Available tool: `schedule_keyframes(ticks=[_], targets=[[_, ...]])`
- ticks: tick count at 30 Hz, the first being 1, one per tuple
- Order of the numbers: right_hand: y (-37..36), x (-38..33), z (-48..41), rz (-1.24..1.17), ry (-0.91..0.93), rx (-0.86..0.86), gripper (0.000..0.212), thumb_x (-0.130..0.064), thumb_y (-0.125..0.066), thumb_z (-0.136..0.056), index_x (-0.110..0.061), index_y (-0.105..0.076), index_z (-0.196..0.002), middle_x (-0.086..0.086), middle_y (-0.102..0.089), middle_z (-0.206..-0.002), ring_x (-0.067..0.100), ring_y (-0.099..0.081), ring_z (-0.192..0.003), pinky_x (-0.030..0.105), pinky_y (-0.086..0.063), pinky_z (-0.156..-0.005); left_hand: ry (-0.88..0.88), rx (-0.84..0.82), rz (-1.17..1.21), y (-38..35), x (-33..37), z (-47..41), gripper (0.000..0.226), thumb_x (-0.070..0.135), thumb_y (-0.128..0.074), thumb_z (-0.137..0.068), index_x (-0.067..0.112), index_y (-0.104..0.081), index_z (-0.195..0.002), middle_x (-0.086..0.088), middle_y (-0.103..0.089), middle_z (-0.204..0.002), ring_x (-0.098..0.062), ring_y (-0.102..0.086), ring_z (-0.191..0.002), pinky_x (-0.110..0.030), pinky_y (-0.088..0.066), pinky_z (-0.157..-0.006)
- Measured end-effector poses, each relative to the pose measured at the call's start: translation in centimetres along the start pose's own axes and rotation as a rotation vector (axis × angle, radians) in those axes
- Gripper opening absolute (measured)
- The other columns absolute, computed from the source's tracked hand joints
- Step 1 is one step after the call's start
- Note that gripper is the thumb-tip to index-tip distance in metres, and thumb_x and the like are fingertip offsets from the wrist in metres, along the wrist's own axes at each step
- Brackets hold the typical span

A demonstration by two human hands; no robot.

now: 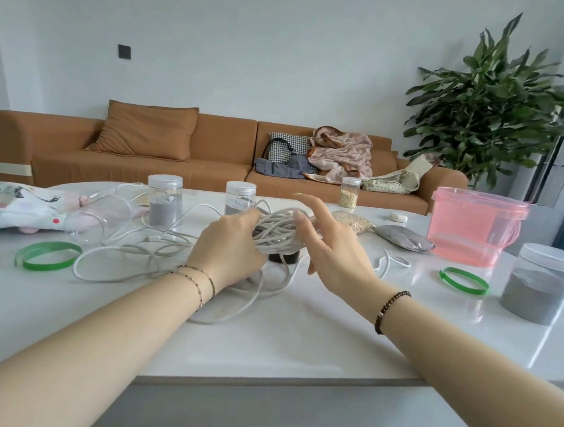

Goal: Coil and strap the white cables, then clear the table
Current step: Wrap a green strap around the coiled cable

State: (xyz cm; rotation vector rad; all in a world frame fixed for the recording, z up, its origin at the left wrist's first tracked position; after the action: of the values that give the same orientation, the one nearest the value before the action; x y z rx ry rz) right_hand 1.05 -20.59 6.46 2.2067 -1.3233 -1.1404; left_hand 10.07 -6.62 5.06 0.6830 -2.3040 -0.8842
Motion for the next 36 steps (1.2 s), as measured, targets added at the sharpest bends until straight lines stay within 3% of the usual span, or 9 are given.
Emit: schedule_keyframes(ticks=[4,7,12,16,18,21,28,32,36], targets=[[4.3,2.5,3.4,0.072,-0.099,0.021,0.030,-0.050,-0.036,-0.102,-0.042,-0.039,-0.131,-0.014,-0.064,-0.092,0.013,-0.066,-0.064,0.041,-0.053,-0.074,-0.055,-0.018,0.036,0.0,2.7,0.1,0.025,0.021,-0.063,-0.073,0.026,-0.060,-0.097,0.002,-0.066,-0.086,-0.028,-0.061,-0.081,-0.037,-0.054,-0.071],[7.0,5.2,4.6,0.215,-0.189,0.049,0.021,-0.020,-0.046,-0.096,-0.028,-0.046,-0.115,-0.009,-0.060,-0.097,0.021,-0.061,-0.074,0.046,-0.053,-0.071,0.012,-0.031,0.215,-0.4,4.5,0.9,0.015,0.024,-0.067,-0.075,0.024,-0.062,-0.090,0.006,-0.067,-0.080,-0.018,-0.062,-0.077,-0.032,-0.054,-0.069],[11.6,9.6,5.7,0.446,-0.342,0.068,0.043,0.011,-0.044,-0.080,-0.008,-0.049,-0.119,0.011,-0.049,-0.115,0.030,-0.047,-0.106,0.039,-0.044,-0.084,0.065,-0.191,0.372,-3.6,9.0,2.4,0.009,0.016,-0.063,-0.075,0.014,-0.057,-0.070,0.006,-0.059,-0.063,-0.016,-0.052,-0.060,-0.023,-0.035,-0.051],[13.3,13.7,7.0,0.552,-0.553,-0.059,0.028,0.006,-0.046,-0.088,-0.003,-0.055,-0.112,0.017,-0.054,-0.115,0.037,-0.054,-0.111,0.043,-0.049,-0.090,0.240,-0.229,0.548,-4.7,8.6,3.3,0.021,0.019,-0.066,-0.068,0.017,-0.050,-0.054,0.005,-0.050,-0.045,-0.019,-0.049,-0.047,-0.025,-0.037,-0.048],[13.1,15.2,7.8,0.598,-0.605,-0.170,0.018,0.005,-0.044,-0.087,-0.007,-0.056,-0.086,0.016,-0.057,-0.100,0.037,-0.060,-0.105,0.040,-0.053,-0.085,0.247,-0.236,0.623,-4.5,8.5,3.3,0.020,0.024,-0.063,-0.062,0.016,-0.046,-0.053,0.003,-0.048,-0.043,-0.019,-0.047,-0.042,-0.026,-0.037,-0.047],[12.9,16.1,8.7,0.695,-0.626,-0.247,0.020,0.006,-0.043,-0.090,-0.008,-0.056,-0.087,0.014,-0.059,-0.099,0.032,-0.064,-0.102,0.031,-0.050,-0.076,0.235,-0.268,0.727,-4.2,8.6,3.6,0.019,0.021,-0.063,-0.062,0.013,-0.046,-0.060,-0.005,-0.045,-0.048,-0.020,-0.042,-0.045,-0.025,-0.034,-0.045],[14.5,15.1,8.0,0.704,-0.548,-0.108,0.020,0.010,-0.046,-0.083,-0.009,-0.055,-0.084,0.009,-0.052,-0.092,0.030,-0.051,-0.075,0.030,-0.040,-0.065,0.280,-0.245,1.025,-4.7,8.0,3.1,0.018,0.016,-0.065,-0.065,0.008,-0.051,-0.073,-0.005,-0.041,-0.053,-0.015,-0.038,-0.047,-0.021,-0.033,-0.042],[14.6,15.2,7.7,0.669,-0.533,-0.129,0.023,0.003,-0.046,-0.086,-0.007,-0.048,-0.065,0.009,-0.051,-0.077,0.029,-0.050,-0.063,0.028,-0.040,-0.053,0.335,-0.253,1.165,-5.1,7.3,3.0,0.019,0.013,-0.066,-0.066,0.009,-0.053,-0.080,-0.002,-0.041,-0.055,-0.015,-0.037,-0.051,-0.020,-0.032,-0.043],[14.0,12.8,5.9,0.456,-0.410,0.052,0.014,-0.005,-0.042,-0.092,-0.008,-0.054,-0.084,0.013,-0.060,-0.081,0.034,-0.059,-0.071,0.044,-0.054,-0.063,0.451,-0.227,1.315,-5.0,6.9,3.3,0.023,0.005,-0.068,-0.072,0.010,-0.054,-0.089,-0.003,-0.042,-0.064,-0.011,-0.041,-0.051,-0.018,-0.033,-0.042]])
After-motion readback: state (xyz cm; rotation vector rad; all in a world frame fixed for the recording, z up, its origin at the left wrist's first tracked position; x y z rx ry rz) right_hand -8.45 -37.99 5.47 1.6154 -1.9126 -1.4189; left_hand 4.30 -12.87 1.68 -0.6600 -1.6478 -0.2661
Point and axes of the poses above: each hand's wrist, its own z-axis away from the middle knuckle, its own y-axis out of the back of the hand, x = y × z, the point moved 7 cm from there along -z, towards the middle knuckle
